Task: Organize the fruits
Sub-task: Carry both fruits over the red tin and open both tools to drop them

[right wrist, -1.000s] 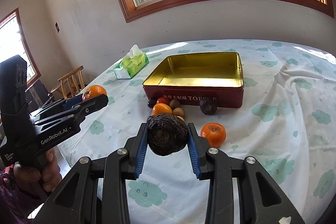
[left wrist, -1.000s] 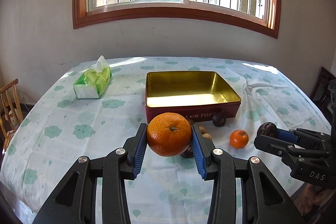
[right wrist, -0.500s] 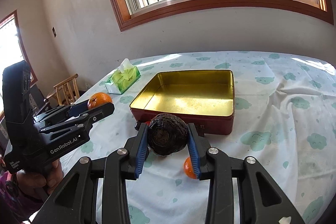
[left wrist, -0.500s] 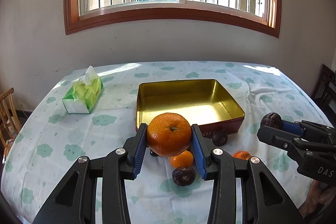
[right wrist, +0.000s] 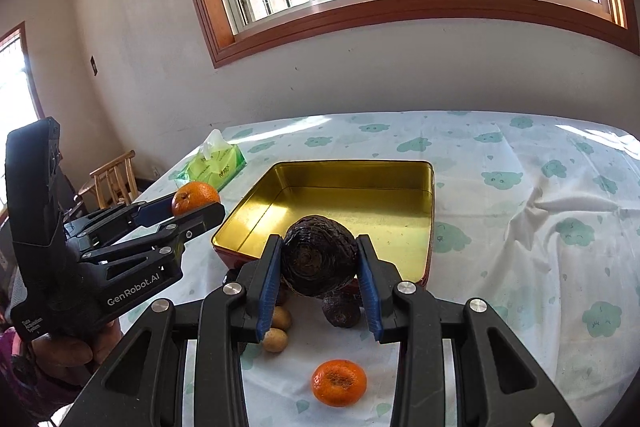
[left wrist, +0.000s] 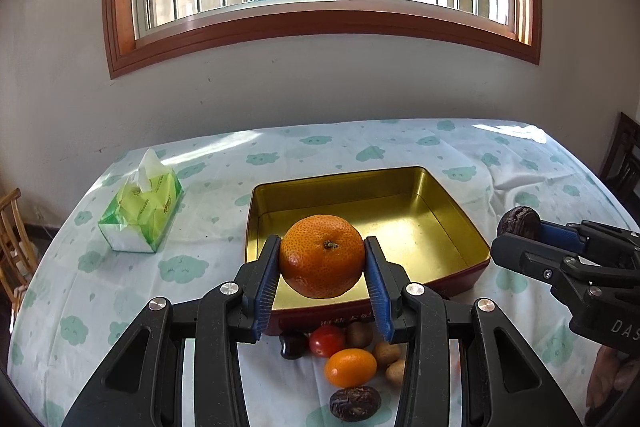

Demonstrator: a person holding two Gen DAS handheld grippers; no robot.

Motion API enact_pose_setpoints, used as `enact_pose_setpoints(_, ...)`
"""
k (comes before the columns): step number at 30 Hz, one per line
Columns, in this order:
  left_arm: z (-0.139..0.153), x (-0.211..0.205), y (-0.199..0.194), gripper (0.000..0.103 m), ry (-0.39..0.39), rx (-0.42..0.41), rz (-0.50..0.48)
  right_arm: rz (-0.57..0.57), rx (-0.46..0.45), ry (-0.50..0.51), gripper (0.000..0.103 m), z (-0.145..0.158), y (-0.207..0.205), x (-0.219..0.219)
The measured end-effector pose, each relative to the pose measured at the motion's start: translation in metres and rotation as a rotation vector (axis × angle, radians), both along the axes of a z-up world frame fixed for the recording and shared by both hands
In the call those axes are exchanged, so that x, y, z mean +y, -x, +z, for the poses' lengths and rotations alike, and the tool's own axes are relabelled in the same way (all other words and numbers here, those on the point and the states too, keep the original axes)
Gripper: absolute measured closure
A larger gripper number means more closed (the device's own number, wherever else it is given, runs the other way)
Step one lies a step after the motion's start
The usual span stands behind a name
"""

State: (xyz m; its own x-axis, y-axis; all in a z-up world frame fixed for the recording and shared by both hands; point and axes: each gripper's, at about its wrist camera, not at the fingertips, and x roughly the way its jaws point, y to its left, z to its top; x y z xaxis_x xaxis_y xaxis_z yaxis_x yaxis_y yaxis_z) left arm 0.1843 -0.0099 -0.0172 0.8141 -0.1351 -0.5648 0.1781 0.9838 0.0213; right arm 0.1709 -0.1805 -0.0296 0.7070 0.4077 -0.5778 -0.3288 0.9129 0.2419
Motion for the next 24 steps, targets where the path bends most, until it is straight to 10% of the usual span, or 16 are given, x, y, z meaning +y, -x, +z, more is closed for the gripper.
enact_pose_setpoints(20, -0.047, -0.008, -0.092, 0.06, -0.01, 0.13, 0.023, 0.02, 0.099, 0.073, 0.069, -0.048, -0.098, 0.012)
enact_pose_setpoints(24, -0.047, -0.007, -0.095, 0.032, -0.014, 0.114, 0.031, 0.021, 0.092, 0.065, 0.06, -0.05, -0.102, 0.012)
